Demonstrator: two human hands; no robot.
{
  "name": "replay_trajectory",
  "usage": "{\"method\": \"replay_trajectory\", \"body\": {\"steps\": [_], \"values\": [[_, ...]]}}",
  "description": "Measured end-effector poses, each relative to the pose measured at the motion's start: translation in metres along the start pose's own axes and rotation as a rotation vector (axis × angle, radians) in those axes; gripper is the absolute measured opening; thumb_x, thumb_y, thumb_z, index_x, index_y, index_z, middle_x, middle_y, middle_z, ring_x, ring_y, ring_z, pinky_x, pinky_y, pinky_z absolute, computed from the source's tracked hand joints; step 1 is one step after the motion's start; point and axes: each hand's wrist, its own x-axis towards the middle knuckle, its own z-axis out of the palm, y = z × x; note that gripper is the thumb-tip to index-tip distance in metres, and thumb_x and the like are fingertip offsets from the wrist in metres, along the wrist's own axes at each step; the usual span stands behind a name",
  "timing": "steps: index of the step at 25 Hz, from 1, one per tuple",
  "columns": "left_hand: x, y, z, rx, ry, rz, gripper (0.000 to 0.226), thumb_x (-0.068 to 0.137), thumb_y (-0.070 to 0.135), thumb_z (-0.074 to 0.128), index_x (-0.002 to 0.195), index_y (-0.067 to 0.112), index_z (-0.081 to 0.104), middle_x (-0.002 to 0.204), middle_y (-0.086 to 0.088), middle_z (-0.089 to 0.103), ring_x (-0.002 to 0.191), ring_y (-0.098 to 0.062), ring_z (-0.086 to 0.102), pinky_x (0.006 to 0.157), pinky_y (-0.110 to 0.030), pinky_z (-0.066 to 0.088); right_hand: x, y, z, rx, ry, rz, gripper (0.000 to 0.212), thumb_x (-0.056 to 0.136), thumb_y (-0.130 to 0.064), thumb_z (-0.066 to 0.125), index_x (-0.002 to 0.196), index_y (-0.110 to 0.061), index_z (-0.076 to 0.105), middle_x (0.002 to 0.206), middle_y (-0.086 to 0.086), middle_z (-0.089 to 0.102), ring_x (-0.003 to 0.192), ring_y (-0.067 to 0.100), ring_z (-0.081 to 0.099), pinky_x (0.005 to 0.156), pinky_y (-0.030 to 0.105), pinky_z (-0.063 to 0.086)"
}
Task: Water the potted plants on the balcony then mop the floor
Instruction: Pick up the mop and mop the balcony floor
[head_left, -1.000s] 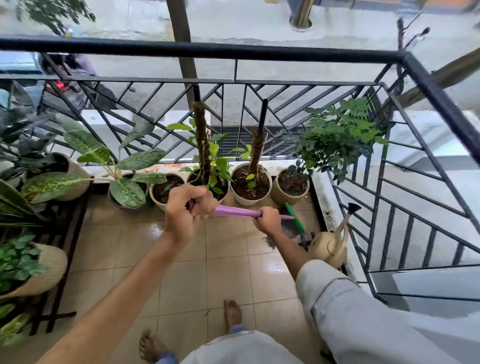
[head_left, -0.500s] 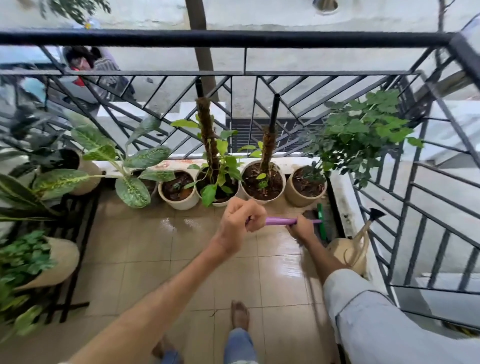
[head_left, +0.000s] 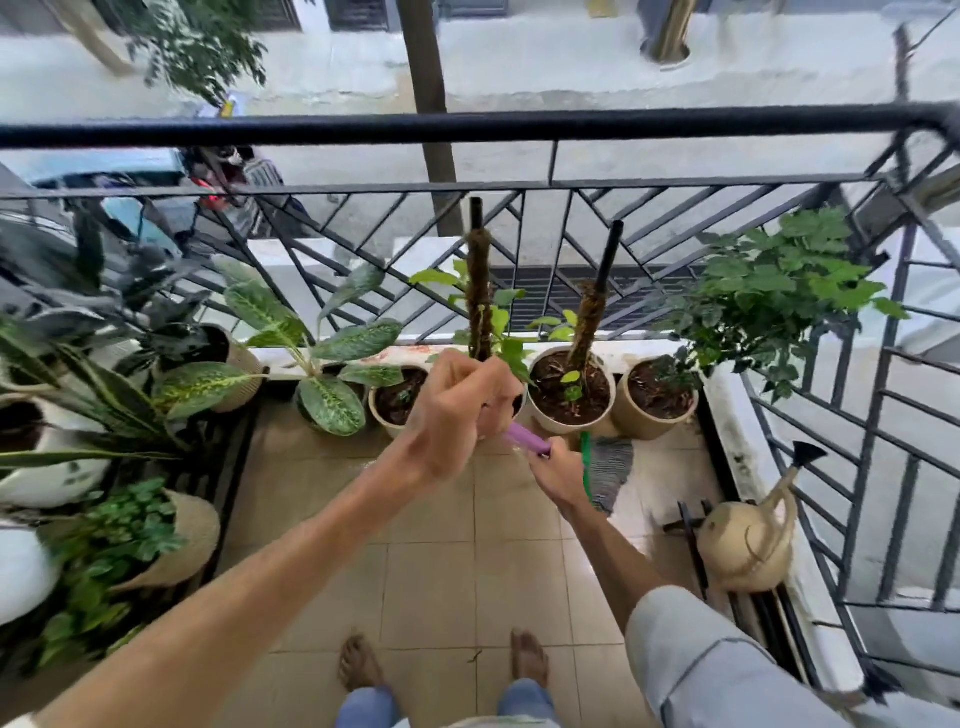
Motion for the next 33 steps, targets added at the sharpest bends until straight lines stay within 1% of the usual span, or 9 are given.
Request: {"method": "replay_trajectory", "body": {"steps": [4, 8, 11, 16, 20, 23, 25, 29, 33], "values": [[-0.064, 0.029, -0.075, 0.008, 0.053, 0.015, 0.043, 0.077, 0.021, 0.057, 0.039, 0.030, 0.041, 0.040, 0.003, 0.027, 0.043, -0.016, 0.016, 0.047, -0.041, 0.015, -0.049, -0.069, 0.073, -0.007, -0.077, -0.036, 0.028, 0.097, -0.023, 0.061, 0.106, 0.004, 0.059, 0.105, 0.030, 0.069, 0.102, 0.047, 0.064, 0.072, 0.042, 0.041], [-0.147, 0.056, -0.186, -0.021, 0.261, 0.016, 0.046, 0.076, 0.021, 0.060, 0.041, 0.020, 0.030, 0.043, 0.000, 0.020, 0.044, -0.015, 0.014, 0.047, -0.042, 0.013, -0.111, -0.165, 0.169, -0.058, -0.183, -0.121, 0.029, 0.097, -0.022, 0.058, 0.114, 0.002, 0.061, 0.112, 0.026, 0.070, 0.110, 0.044, 0.065, 0.083, 0.042, 0.046], [-0.208, 0.076, -0.255, -0.025, 0.437, 0.020, 0.046, 0.077, 0.022, 0.059, 0.043, 0.024, 0.029, 0.044, 0.001, 0.017, 0.046, -0.016, 0.007, 0.049, -0.042, 0.011, -0.157, -0.229, 0.241, -0.101, -0.310, -0.187, 0.032, 0.100, -0.023, 0.055, 0.119, 0.001, 0.063, 0.118, 0.024, 0.070, 0.114, 0.042, 0.064, 0.087, 0.040, 0.046], [-0.293, 0.103, -0.326, 0.216, 0.548, 0.036, 0.045, 0.082, 0.023, 0.053, 0.043, 0.021, 0.030, 0.042, -0.006, 0.021, 0.043, -0.024, 0.015, 0.047, -0.048, 0.015, -0.230, -0.319, 0.354, -0.082, -0.547, -0.267, 0.035, 0.102, -0.023, 0.054, 0.119, 0.007, 0.061, 0.123, 0.029, 0.066, 0.117, 0.045, 0.060, 0.092, 0.044, 0.042], [-0.336, 0.122, -0.352, 0.262, 0.641, 0.101, 0.038, 0.080, 0.022, 0.051, 0.046, 0.029, 0.036, 0.044, -0.003, 0.023, 0.044, -0.021, 0.016, 0.049, -0.045, 0.012, -0.288, -0.381, 0.412, 0.040, -0.690, -0.297, 0.036, 0.094, -0.022, 0.060, 0.120, 0.003, 0.060, 0.117, 0.027, 0.070, 0.110, 0.043, 0.065, 0.081, 0.039, 0.046], [-0.349, 0.134, -0.363, 0.246, 0.665, 0.152, 0.034, 0.078, 0.022, 0.049, 0.048, 0.036, 0.038, 0.045, 0.001, 0.023, 0.044, -0.017, 0.016, 0.048, -0.044, 0.010, -0.308, -0.392, 0.430, 0.106, -0.624, -0.354, 0.042, 0.083, -0.029, 0.055, 0.110, 0.002, 0.063, 0.102, 0.021, 0.073, 0.095, 0.040, 0.069, 0.071, 0.040, 0.048], [-0.344, 0.135, -0.360, 0.226, 0.654, 0.161, 0.032, 0.076, 0.022, 0.048, 0.049, 0.036, 0.038, 0.044, 0.000, 0.022, 0.043, -0.018, 0.016, 0.047, -0.045, 0.010, -0.300, -0.388, 0.430, 0.119, -0.545, -0.367, 0.035, 0.082, -0.025, 0.056, 0.105, 0.000, 0.065, 0.096, 0.018, 0.073, 0.090, 0.037, 0.070, 0.064, 0.034, 0.043], [-0.301, 0.123, -0.333, 0.208, 0.545, 0.142, 0.031, 0.074, 0.023, 0.048, 0.048, 0.036, 0.038, 0.044, 0.000, 0.023, 0.043, -0.019, 0.015, 0.045, -0.045, 0.012, -0.248, -0.363, 0.414, 0.148, -0.387, -0.374, 0.014, 0.082, -0.022, 0.061, 0.083, -0.009, 0.056, 0.083, 0.017, 0.070, 0.080, 0.039, 0.065, 0.060, 0.033, 0.032], [-0.240, 0.107, -0.291, 0.140, 0.428, 0.129, 0.032, 0.073, 0.029, 0.051, 0.043, 0.038, 0.041, 0.043, 0.004, 0.026, 0.043, -0.015, 0.017, 0.045, -0.041, 0.011, -0.182, -0.301, 0.362, 0.174, -0.220, -0.325, 0.018, 0.078, -0.022, 0.068, 0.078, -0.007, 0.057, 0.075, 0.015, 0.069, 0.073, 0.038, 0.063, 0.060, 0.032, 0.028]]}}
